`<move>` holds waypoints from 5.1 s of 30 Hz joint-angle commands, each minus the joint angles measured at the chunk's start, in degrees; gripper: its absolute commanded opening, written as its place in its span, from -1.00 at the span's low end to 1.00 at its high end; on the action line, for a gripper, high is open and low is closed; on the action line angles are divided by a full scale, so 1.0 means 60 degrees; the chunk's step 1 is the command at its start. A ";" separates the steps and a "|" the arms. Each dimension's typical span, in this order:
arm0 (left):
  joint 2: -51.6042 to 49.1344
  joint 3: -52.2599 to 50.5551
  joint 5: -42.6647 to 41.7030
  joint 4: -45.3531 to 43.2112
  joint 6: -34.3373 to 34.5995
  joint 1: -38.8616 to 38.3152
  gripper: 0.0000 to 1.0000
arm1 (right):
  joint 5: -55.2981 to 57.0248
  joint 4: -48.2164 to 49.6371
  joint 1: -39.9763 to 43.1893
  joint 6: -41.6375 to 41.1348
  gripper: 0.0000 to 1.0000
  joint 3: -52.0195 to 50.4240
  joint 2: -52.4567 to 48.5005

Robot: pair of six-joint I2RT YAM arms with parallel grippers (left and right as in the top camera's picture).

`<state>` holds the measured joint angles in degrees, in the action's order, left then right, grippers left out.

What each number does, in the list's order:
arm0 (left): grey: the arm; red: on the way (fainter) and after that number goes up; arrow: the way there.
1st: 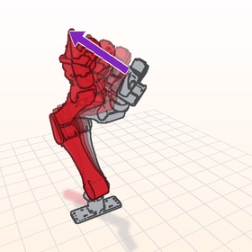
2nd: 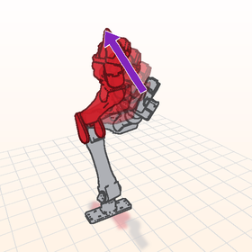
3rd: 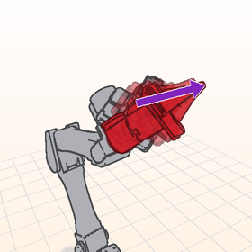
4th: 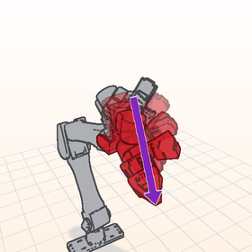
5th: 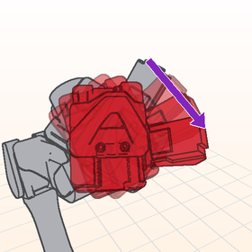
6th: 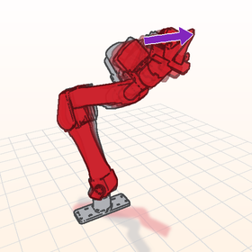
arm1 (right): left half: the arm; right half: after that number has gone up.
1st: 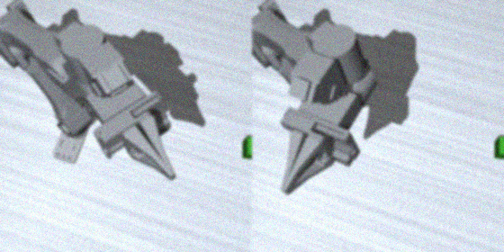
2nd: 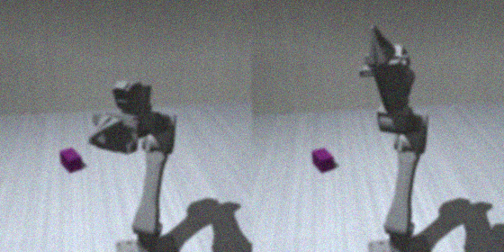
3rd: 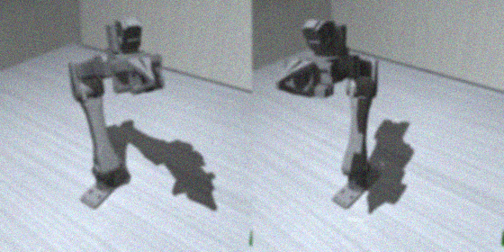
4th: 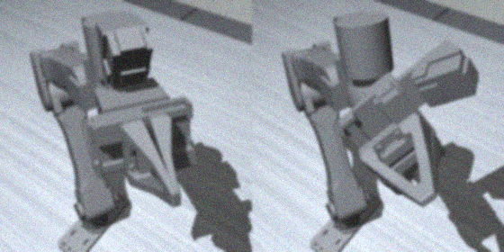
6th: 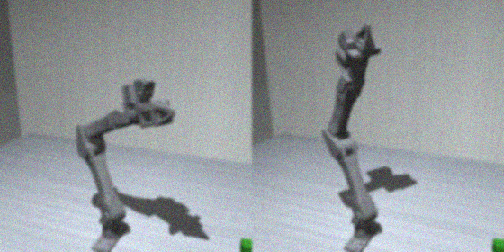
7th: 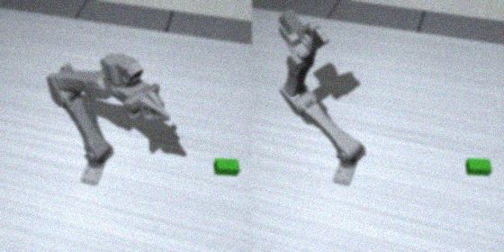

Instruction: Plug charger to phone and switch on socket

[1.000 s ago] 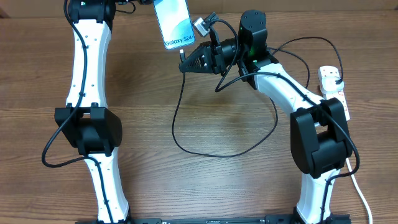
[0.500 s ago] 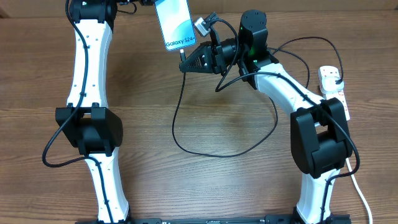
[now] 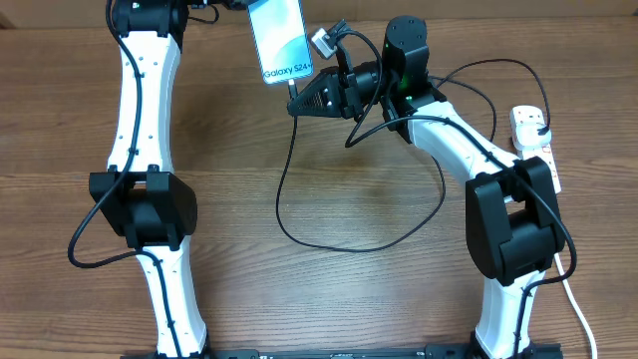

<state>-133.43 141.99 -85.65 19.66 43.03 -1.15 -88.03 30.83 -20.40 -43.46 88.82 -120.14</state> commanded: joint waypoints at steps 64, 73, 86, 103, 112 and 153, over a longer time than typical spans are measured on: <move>-0.0066 0.0073 -0.0816 0.2262 -0.1923 -0.0459 -0.92 | 0.0073 0.0055 -0.0015 0.0291 -0.92 0.0138 0.0375; -0.0066 0.0073 -0.0820 0.2262 -0.1920 -0.0459 -0.92 | 0.0270 0.0058 -0.0015 0.0342 -0.92 0.0138 0.0375; -0.0066 0.0073 -0.0816 0.2473 -0.1923 -0.0474 -0.91 | 0.0572 0.0055 -0.0015 0.0794 -0.92 0.0138 0.0375; -0.0066 0.0073 -0.0816 0.2550 -0.2430 -0.0525 -0.91 | 0.1246 -0.0233 -0.0004 0.0313 -0.92 0.0138 0.0375; -0.0066 0.0073 -0.0820 0.2546 -0.2463 -0.0601 -0.92 | 0.1384 -0.0233 0.0124 0.0262 -0.92 0.0138 0.0375; -0.0066 0.0073 -0.0816 0.2761 -0.2535 -0.0834 -0.92 | 0.2167 0.1319 0.0423 -0.1512 -0.92 0.0138 0.0375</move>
<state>-133.43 142.89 -83.77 34.30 28.47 -1.83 -87.66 36.93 -20.38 -52.47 87.37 -120.18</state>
